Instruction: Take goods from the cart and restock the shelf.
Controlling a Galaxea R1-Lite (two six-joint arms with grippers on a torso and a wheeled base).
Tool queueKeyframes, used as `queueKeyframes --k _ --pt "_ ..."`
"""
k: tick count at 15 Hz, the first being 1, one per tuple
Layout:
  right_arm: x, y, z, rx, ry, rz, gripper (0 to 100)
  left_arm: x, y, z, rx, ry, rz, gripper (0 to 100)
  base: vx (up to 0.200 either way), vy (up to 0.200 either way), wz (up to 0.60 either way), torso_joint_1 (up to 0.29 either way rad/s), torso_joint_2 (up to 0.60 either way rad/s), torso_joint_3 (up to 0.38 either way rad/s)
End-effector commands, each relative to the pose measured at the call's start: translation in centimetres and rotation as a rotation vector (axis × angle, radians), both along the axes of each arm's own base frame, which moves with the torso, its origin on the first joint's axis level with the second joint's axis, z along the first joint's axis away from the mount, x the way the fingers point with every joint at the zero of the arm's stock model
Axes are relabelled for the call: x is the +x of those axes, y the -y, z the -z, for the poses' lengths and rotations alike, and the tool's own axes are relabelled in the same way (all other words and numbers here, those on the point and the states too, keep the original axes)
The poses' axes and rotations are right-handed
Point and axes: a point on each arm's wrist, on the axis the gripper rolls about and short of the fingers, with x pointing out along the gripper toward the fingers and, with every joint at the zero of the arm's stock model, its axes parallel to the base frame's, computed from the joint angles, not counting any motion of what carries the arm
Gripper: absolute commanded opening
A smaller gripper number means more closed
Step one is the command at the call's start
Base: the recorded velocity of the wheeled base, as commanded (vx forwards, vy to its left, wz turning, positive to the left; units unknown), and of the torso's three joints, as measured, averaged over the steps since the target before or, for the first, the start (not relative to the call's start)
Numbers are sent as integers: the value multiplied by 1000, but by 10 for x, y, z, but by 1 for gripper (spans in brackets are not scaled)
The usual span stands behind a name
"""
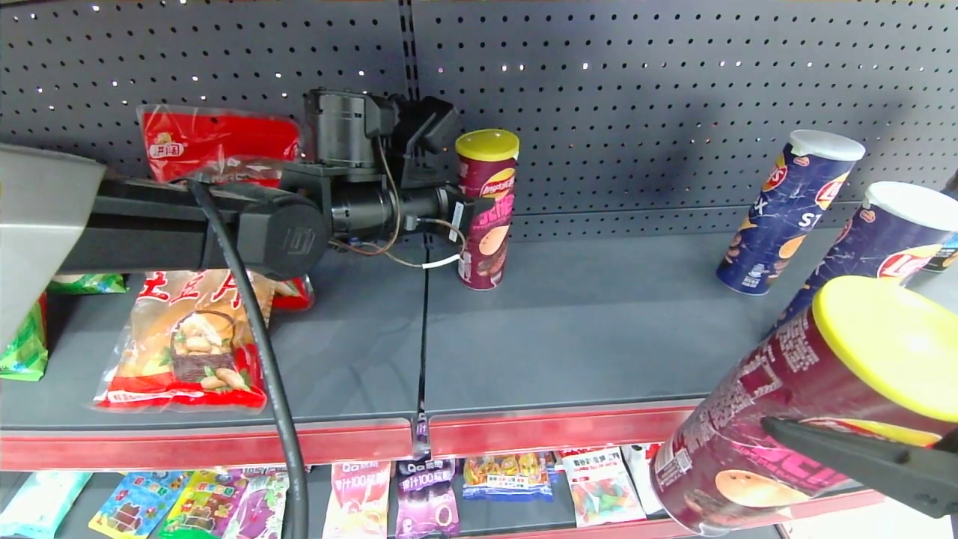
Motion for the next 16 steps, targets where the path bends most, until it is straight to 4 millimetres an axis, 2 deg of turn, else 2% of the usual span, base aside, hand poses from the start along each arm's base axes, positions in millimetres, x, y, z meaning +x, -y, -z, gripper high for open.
queueKeyframes --k 1,3,5,9,14,16 --pt "1 0 0 -1 -2 6 0 -9 -4 -6 -3 -3 19 0 0 0 0 0 0 0" --pt "1 0 0 -2 -3 6 0 -19 -12 -13 -9 -2 28 0 0 0 0 0 0 0" --pt "1 0 1 -3 -4 6 0 -37 -28 -23 -17 1 46 0 0 0 0 0 0 0" --pt "2 -1 1 -6 -8 6 0 -65 -37 -35 -53 -11 110 0 0 0 0 0 0 0" --pt "5 -3 1 -8 -10 6 0 -114 -32 -14 -35 -104 320 0 0 0 0 0 0 0" --pt "5 -3 1 -11 -14 5 0 -119 -34 -5 -14 -118 359 0 0 0 0 0 0 0"
